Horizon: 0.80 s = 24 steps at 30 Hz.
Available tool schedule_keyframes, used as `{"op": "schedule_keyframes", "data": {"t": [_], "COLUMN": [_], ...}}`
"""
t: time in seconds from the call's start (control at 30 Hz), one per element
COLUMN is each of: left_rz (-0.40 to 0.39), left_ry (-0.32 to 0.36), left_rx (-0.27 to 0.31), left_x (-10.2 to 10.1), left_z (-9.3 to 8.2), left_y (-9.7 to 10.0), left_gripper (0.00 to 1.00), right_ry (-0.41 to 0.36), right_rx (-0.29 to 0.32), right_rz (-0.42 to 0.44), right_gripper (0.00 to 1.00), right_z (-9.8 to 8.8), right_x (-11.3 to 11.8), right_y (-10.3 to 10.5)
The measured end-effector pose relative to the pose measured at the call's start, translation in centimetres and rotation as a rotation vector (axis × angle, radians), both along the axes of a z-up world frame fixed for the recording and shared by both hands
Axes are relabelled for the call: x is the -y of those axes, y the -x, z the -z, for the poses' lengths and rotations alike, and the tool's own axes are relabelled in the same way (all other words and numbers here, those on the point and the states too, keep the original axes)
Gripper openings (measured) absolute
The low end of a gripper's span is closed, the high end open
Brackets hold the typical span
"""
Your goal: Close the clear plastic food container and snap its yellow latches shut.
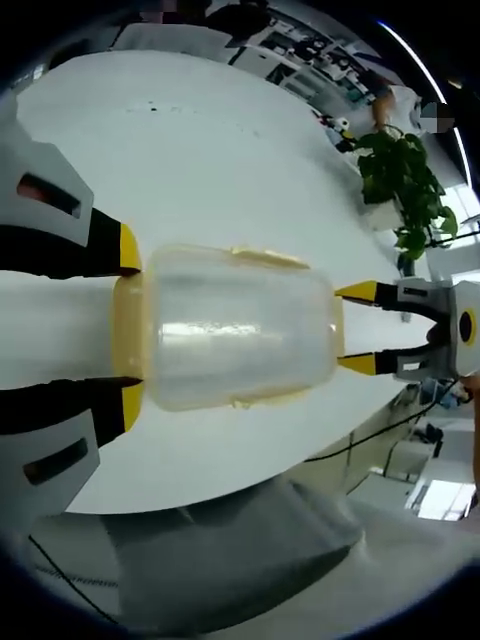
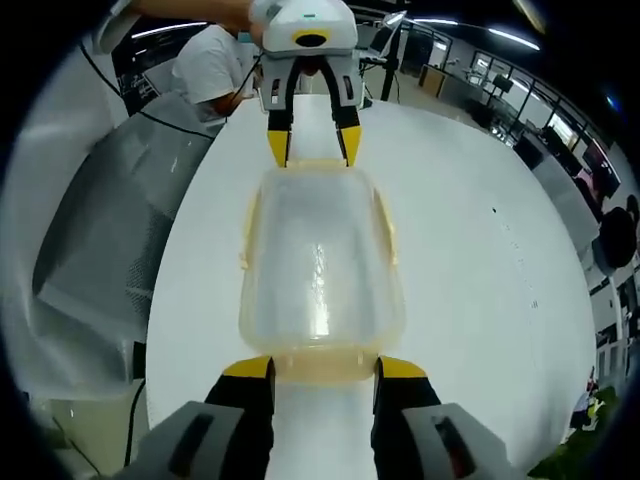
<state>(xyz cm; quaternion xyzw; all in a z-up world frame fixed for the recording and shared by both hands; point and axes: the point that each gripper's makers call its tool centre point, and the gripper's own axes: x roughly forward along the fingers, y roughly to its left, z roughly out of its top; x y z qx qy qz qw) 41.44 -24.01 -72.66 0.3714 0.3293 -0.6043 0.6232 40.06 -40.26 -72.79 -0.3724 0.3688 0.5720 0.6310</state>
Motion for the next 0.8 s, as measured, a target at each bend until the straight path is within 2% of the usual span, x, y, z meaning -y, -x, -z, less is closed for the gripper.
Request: {"op": "schedule_keyframes", "data": {"t": [0.43,0.8], "left_rz": [-0.004,0.003], "left_ry": [-0.025,-0.031], "left_rx": [0.007,0.000], "left_x": [0.3,0.4], "left_z": [1.2,1.3], "left_y": [-0.1,0.2], "left_gripper": [0.36,0.36], "right_ry": [0.001,0.011], "right_rx": [0.001,-0.004], "right_rz": [-0.012,-0.009], "right_gripper": [0.36,0.37], "right_z": [0.7,1.4], "right_x": [0.3,0.6], "right_y": [-0.1,0.1]}}
